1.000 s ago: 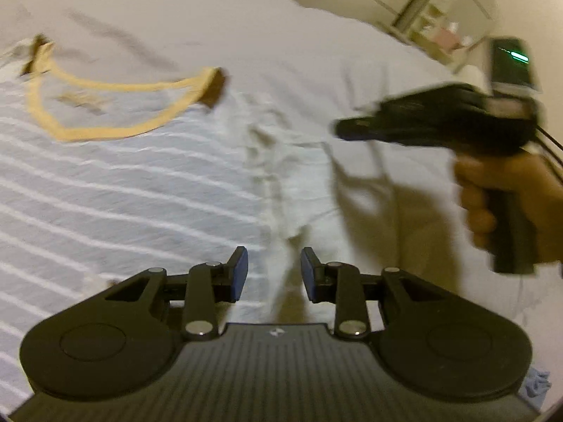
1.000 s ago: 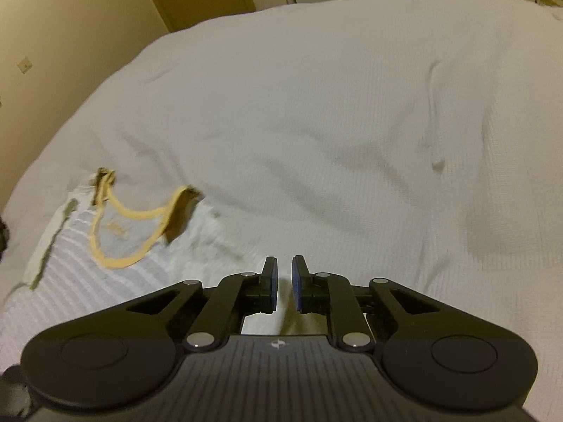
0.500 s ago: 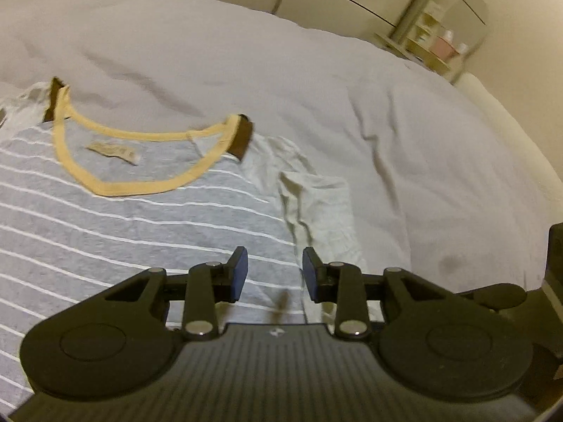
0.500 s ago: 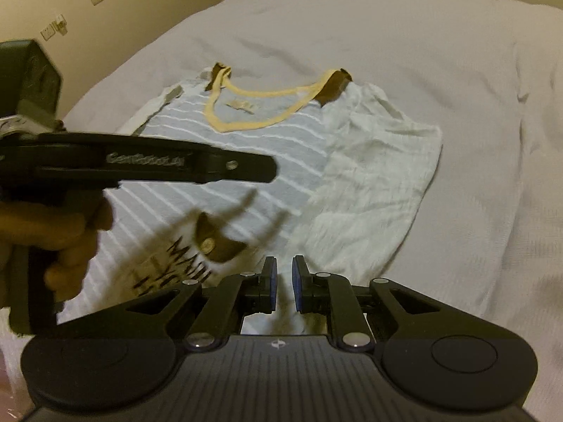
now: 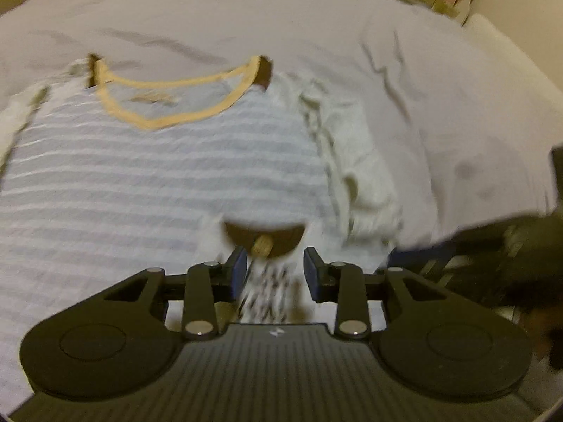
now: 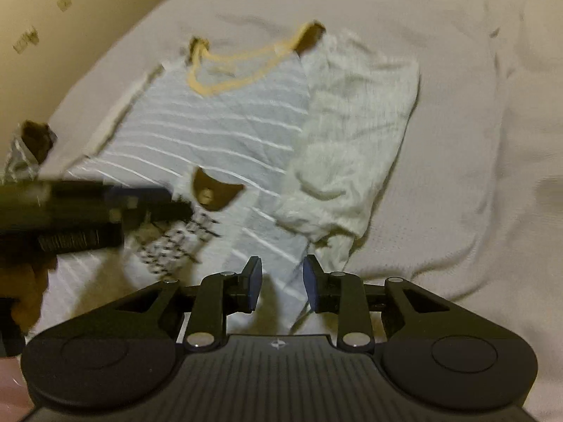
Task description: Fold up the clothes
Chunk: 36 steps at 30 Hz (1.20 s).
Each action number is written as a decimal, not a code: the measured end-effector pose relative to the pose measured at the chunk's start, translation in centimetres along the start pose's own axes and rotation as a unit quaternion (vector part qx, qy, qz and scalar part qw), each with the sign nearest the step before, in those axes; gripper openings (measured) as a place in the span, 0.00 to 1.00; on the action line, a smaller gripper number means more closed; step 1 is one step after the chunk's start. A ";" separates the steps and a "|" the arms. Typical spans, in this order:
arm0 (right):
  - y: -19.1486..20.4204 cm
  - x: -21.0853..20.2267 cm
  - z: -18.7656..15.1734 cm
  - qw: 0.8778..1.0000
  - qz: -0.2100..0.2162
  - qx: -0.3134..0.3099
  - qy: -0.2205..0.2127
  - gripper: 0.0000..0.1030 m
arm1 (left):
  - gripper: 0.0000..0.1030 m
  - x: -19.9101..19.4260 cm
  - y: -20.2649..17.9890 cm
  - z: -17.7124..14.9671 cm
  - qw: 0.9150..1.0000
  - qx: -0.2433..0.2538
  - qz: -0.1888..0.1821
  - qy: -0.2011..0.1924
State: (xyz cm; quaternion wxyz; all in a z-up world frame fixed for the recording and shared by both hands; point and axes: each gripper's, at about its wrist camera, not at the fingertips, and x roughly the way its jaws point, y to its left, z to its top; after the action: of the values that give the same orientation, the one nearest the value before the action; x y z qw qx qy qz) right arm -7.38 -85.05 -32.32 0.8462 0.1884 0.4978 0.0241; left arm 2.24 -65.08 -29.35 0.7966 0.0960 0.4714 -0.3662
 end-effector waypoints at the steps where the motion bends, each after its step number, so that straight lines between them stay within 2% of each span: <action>1: 0.5 -0.7 -0.5 1.000 0.000 0.003 -0.001 0.30 | 0.31 -1.1 -0.1 -0.8 1.000 -0.001 0.005 0.005; 8: 4.1 -5.7 -6.1 0.999 -0.008 0.005 0.037 0.32 | 0.40 -9.5 -0.9 -6.7 0.997 -0.003 0.061 0.039; 11: 5.9 -7.9 -8.0 0.998 -0.021 0.001 0.052 0.33 | 0.41 -13.7 -1.2 -8.8 0.996 0.002 0.086 0.040; 14: 7.6 -10.7 -9.2 0.998 -0.034 0.012 0.056 0.34 | 0.51 -17.9 -1.0 -10.3 0.994 0.002 0.105 0.029; 16: 9.2 -12.6 -9.5 0.998 -0.040 0.008 0.048 0.39 | 0.62 -20.1 -0.1 -11.1 0.994 -0.005 0.107 0.019; 20: 12.6 -16.0 -9.8 0.998 -0.061 0.009 0.009 0.46 | 0.68 -23.8 2.2 -12.9 0.995 -0.011 0.095 -0.003; 22: 14.5 -17.8 -10.1 0.997 -0.077 0.016 -0.020 0.57 | 0.72 -24.9 3.4 -13.8 0.996 0.002 0.084 -0.011; 23: 15.6 -18.6 -10.4 0.995 -0.088 0.022 -0.034 0.58 | 0.74 -25.3 4.0 -14.3 0.997 0.009 0.076 -0.014; 26: 18.9 -20.5 -11.9 0.990 -0.120 0.036 -0.066 0.66 | 0.81 -26.7 5.9 -15.5 0.997 0.050 0.048 -0.023; 29: 22.0 -21.1 -14.3 0.985 -0.144 0.051 -0.080 0.73 | 0.89 -28.6 7.5 -16.9 0.992 0.114 0.039 -0.034; 32: 24.9 -20.7 -17.4 0.981 -0.175 0.046 -0.076 0.74 | 0.93 -30.5 8.8 -19.1 0.980 0.188 0.052 -0.029; 36: 26.9 -19.3 -21.1 0.978 -0.205 0.020 -0.046 0.74 | 0.93 -31.6 10.1 -22.8 0.958 0.277 0.079 -0.007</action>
State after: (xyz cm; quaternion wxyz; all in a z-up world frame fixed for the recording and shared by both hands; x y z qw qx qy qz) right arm -31.10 -58.30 -16.17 0.8512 0.1005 0.4868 -0.1684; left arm -15.62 -30.93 -17.58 0.7681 0.3473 0.3370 -0.4194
